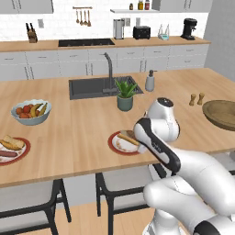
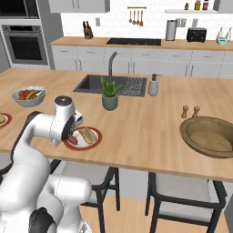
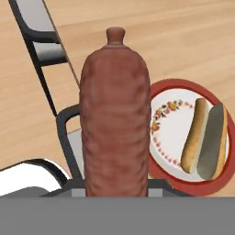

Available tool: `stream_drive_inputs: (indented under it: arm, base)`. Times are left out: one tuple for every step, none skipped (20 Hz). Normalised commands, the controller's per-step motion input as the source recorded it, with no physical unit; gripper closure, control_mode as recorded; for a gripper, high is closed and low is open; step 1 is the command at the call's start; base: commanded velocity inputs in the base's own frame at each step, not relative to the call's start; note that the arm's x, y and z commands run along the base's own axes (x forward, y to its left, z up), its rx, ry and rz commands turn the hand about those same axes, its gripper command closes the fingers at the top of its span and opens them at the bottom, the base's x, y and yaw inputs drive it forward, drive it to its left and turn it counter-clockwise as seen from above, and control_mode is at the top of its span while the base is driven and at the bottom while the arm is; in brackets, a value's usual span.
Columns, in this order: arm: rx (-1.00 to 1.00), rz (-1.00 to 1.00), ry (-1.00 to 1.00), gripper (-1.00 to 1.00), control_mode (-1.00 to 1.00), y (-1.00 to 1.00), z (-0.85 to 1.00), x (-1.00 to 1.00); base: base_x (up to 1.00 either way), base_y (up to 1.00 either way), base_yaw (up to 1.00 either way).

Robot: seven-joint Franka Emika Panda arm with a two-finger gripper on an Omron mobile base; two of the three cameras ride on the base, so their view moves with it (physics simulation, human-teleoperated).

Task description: Place one bun and one sausage from the bowl on each plate.

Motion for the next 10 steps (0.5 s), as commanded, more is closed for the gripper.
stream_drive_inputs:
  arm:
    - [0.0,0.0,0.0,1.0,-1.0,0.12,-0.24,0.56]
    - [0.0,0.0,0.03,1.0,-1.0,0.15,-0.19,0.59]
    - [0.0,0.0,0.05,1.0,-1.0,0.18,-0.14,0.63]
    - [0.0,0.0,0.08,1.0,-1.0,0.16,-0.09,0.64]
    - [0.0,0.0,0.09,1.0,-1.0,0.21,-0.04,0.66]
    - [0.0,0.0,0.09,1.0,-1.0,0.22,0.0,0.64]
    - [-0.02,0.0,0.09,1.0,-1.0,0.24,0.0,0.6]
    - [-0.03,0.0,0.09,1.0,-1.0,0.22,0.0,0.59]
    - [-0.02,0.0,0.1,1.0,-1.0,0.19,0.0,0.56]
    - [-0.02,0.0,0.12,1.0,-1.0,0.17,0.0,0.55]
  base:
    - [0.0,0.0,0.0]
    - [0.0,0.0,0.0]
    - [0.0,0.0,0.0]
    - [0.0,0.0,0.0]
    - [0.0,0.0,0.0]
    - [0.0,0.0,0.0]
    - [0.0,0.0,0.0]
    - [0.0,0.0,0.0]
    - [0.0,0.0,0.0]
    - [0.0,0.0,0.0]
